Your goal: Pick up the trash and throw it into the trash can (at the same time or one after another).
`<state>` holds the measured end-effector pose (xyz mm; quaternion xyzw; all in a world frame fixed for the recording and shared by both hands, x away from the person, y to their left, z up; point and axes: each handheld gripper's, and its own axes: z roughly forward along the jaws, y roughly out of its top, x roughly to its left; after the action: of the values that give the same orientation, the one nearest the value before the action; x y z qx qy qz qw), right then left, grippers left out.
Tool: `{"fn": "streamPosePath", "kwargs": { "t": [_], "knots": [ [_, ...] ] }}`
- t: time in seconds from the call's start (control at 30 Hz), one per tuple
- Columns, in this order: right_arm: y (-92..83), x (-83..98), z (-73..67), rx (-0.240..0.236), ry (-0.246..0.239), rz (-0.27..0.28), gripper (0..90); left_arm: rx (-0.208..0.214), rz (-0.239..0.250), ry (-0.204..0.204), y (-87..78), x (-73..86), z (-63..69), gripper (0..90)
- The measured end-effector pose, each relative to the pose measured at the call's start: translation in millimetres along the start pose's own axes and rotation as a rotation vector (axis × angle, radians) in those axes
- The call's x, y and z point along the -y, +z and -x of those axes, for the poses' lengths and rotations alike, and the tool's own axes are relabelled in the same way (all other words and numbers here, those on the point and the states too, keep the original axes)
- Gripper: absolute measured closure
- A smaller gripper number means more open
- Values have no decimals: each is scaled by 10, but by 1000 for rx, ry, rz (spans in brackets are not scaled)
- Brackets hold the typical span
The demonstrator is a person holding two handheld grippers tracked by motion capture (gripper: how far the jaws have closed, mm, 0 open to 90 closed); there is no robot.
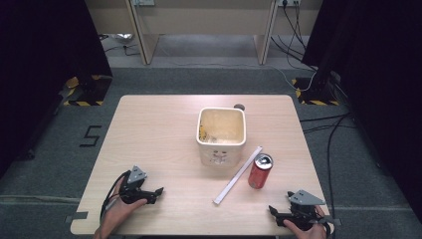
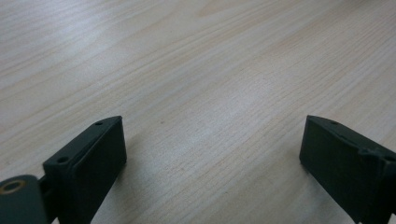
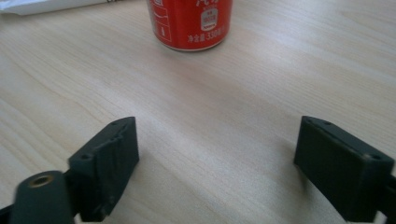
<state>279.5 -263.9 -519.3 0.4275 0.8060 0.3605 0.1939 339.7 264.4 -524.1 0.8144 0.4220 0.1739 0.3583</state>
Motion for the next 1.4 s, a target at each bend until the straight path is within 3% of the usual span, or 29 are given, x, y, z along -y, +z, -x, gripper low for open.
{"fn": "streamPosePath", "kwargs": {
  "t": [0.67,1.07,1.2,1.4],
  "knots": [
    [-75,-150,-70,-7,-31,49,155,0,0,0,0,0,0,65],
    [-115,-339,-137,-29,-44,97,151,-1,2,-1,1,1,1,65],
    [-116,-432,-138,-6,-29,129,154,0,3,-1,2,1,0,65],
    [-126,-508,-143,0,-30,133,156,1,3,-1,2,1,0,65]
  ]
}}
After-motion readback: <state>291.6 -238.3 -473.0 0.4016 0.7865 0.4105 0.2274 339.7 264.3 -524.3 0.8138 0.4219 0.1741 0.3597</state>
